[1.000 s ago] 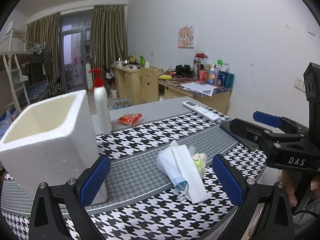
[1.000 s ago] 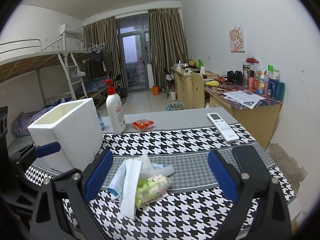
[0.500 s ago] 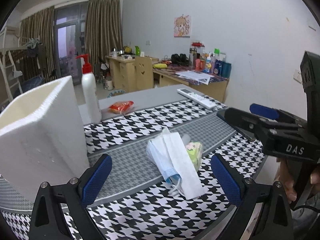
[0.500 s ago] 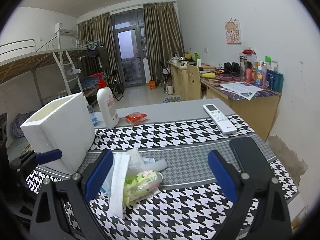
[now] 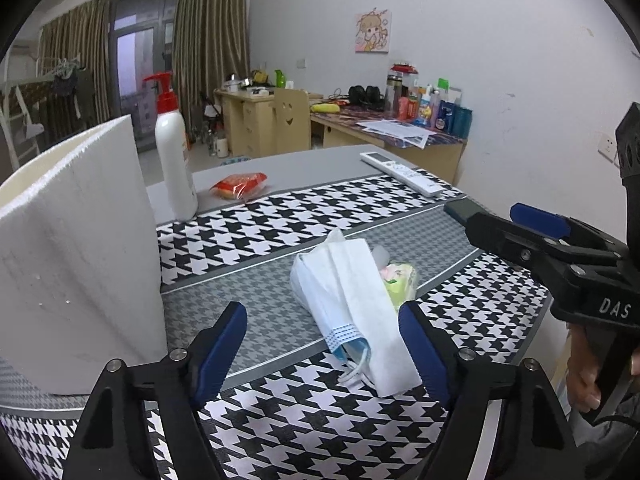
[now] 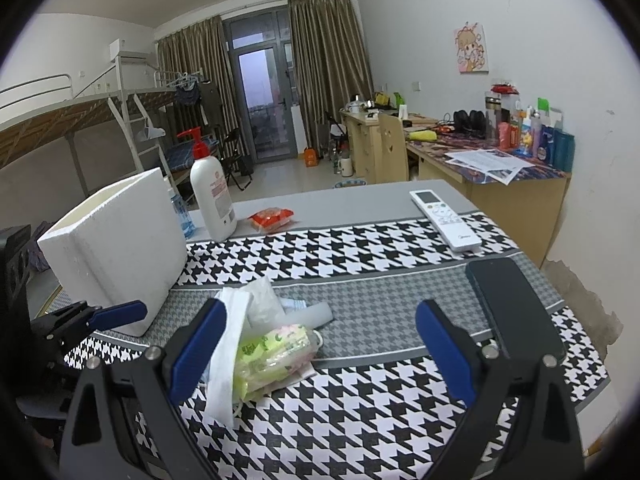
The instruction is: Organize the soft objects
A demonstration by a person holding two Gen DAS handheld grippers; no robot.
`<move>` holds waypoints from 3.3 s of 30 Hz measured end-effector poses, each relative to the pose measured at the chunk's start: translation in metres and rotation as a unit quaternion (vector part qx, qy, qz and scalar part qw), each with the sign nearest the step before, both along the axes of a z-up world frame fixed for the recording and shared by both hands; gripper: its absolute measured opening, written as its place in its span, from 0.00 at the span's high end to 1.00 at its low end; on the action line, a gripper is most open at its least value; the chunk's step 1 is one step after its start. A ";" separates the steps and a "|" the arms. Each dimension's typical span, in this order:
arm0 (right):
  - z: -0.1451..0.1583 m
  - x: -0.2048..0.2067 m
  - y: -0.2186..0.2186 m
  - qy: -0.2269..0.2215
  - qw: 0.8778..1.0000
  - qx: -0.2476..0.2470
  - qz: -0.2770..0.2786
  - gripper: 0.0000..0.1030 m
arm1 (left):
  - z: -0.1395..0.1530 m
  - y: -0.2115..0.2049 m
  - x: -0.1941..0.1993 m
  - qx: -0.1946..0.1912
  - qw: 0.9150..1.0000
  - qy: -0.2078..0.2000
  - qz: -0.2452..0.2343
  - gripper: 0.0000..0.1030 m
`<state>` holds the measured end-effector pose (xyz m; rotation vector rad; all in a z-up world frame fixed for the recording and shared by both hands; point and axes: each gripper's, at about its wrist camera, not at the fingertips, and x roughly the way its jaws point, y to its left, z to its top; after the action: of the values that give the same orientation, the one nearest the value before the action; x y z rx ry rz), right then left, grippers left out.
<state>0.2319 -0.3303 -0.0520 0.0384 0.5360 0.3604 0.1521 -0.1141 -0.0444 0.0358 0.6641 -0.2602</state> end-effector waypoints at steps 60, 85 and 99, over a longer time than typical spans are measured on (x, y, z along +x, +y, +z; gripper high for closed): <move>-0.045 0.045 0.085 0.145 0.976 -0.014 0.163 0.86 | -0.038 0.023 0.037 -0.013 0.996 0.086 0.000 0.89; 0.001 0.015 0.062 0.075 0.987 0.011 0.144 0.96 | -0.004 0.034 0.012 -0.011 1.000 0.026 0.008 0.90; 0.031 0.003 0.047 0.026 0.992 0.019 0.119 0.96 | 0.031 0.044 -0.004 -0.008 0.999 -0.028 0.020 0.90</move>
<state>0.2348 -0.2836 -0.0210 0.0212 0.5875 0.6040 0.1482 -0.0698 -0.0133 0.0149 0.6055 -0.2252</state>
